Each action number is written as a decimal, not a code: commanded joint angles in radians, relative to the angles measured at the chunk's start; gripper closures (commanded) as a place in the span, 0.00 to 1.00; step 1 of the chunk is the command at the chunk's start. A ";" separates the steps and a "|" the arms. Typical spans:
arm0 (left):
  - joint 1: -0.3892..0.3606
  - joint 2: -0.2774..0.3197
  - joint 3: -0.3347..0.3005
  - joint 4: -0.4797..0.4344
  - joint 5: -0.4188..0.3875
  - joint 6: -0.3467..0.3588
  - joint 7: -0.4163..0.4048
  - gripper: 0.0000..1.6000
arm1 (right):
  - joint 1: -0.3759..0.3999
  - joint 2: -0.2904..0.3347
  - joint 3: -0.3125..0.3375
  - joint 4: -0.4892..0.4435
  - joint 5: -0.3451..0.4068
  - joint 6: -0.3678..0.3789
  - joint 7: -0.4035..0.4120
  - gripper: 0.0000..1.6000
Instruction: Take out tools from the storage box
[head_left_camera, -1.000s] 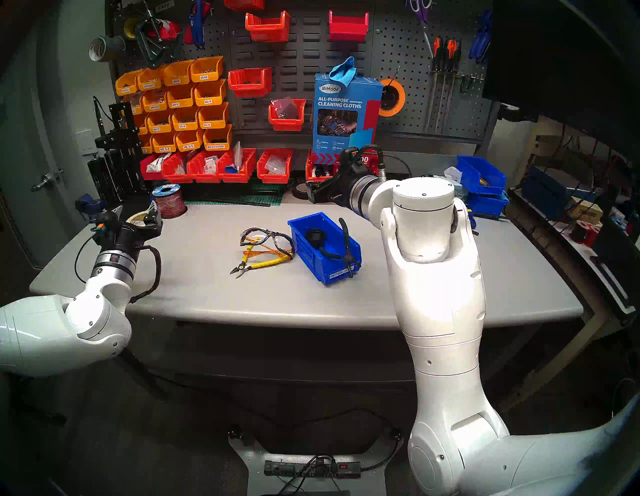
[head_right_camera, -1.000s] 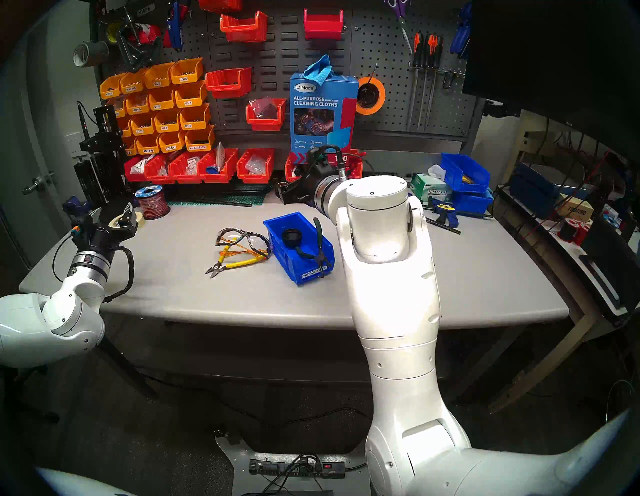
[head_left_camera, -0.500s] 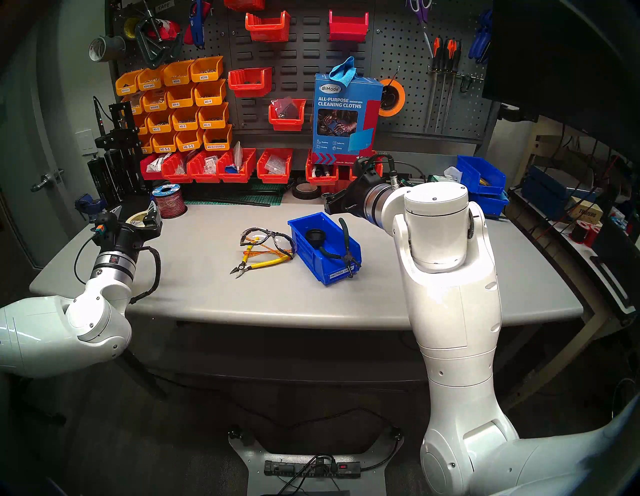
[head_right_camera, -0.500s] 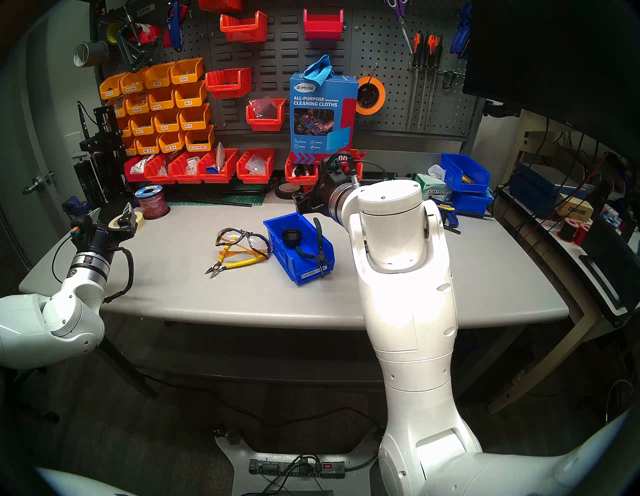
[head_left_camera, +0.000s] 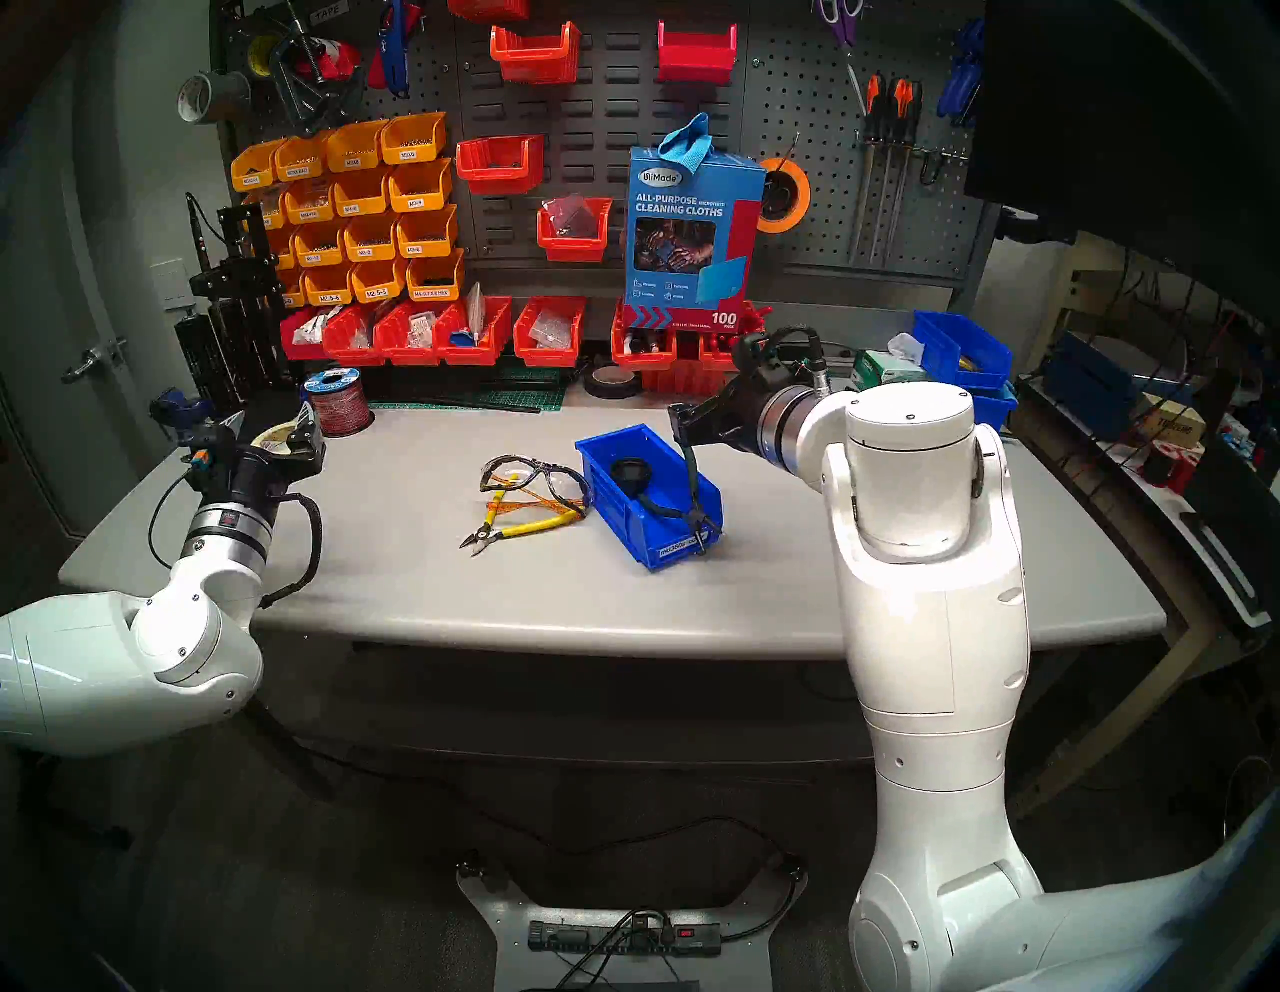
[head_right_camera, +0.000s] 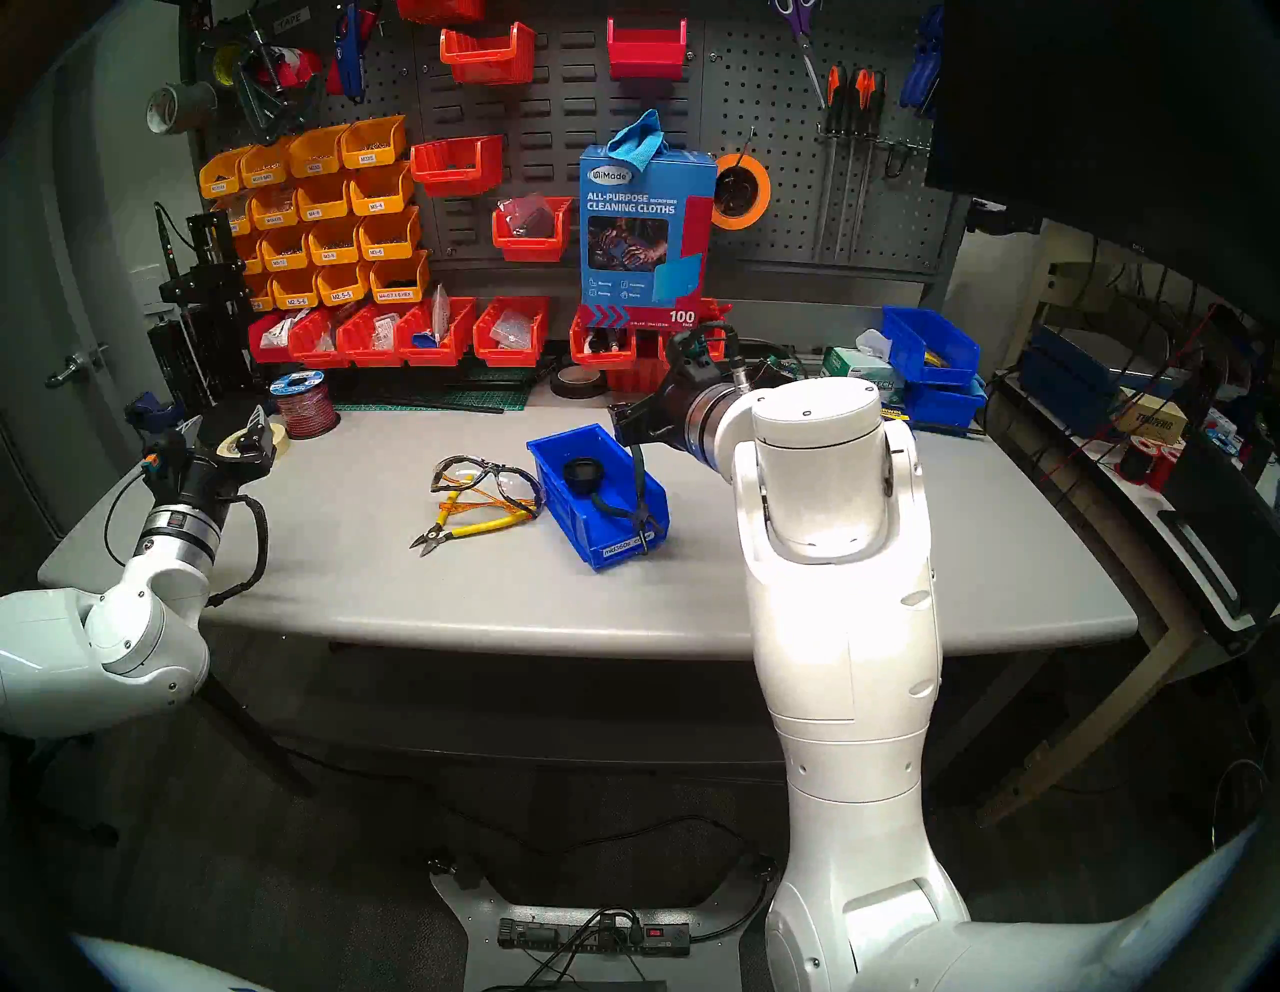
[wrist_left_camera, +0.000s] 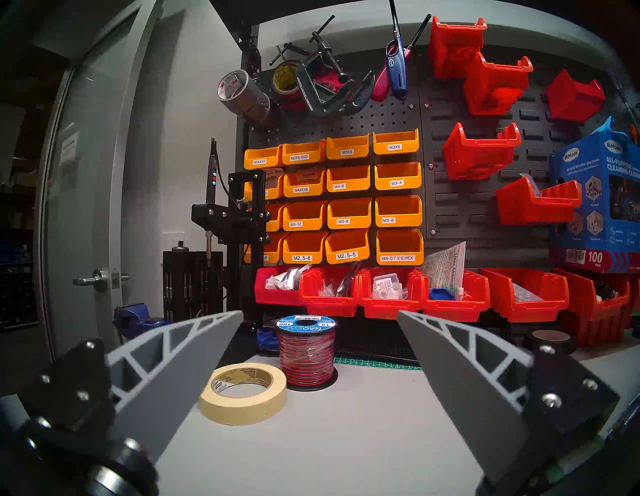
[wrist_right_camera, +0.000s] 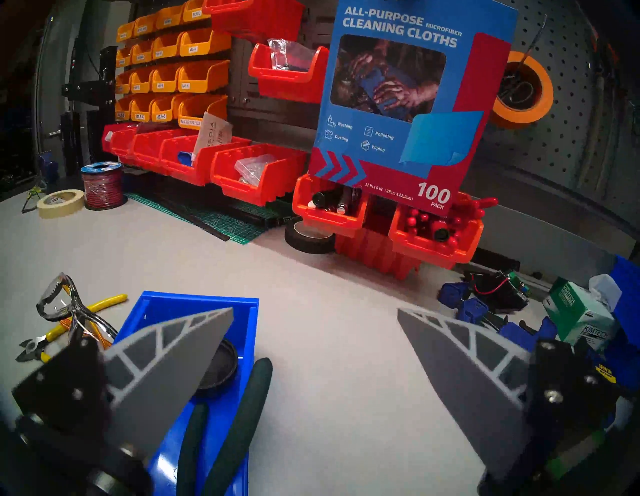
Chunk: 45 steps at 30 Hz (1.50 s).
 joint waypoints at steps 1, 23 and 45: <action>-0.027 0.001 0.001 0.003 0.002 -0.004 0.000 0.00 | -0.004 -0.031 0.016 -0.014 -0.037 -0.002 0.051 0.00; -0.049 0.001 0.025 0.003 0.001 -0.006 -0.001 0.00 | 0.025 -0.060 0.093 0.033 -0.197 -0.002 0.296 0.00; -0.058 0.001 0.035 0.002 0.000 -0.006 -0.002 0.00 | 0.059 -0.109 0.107 0.054 -0.268 -0.002 0.353 0.00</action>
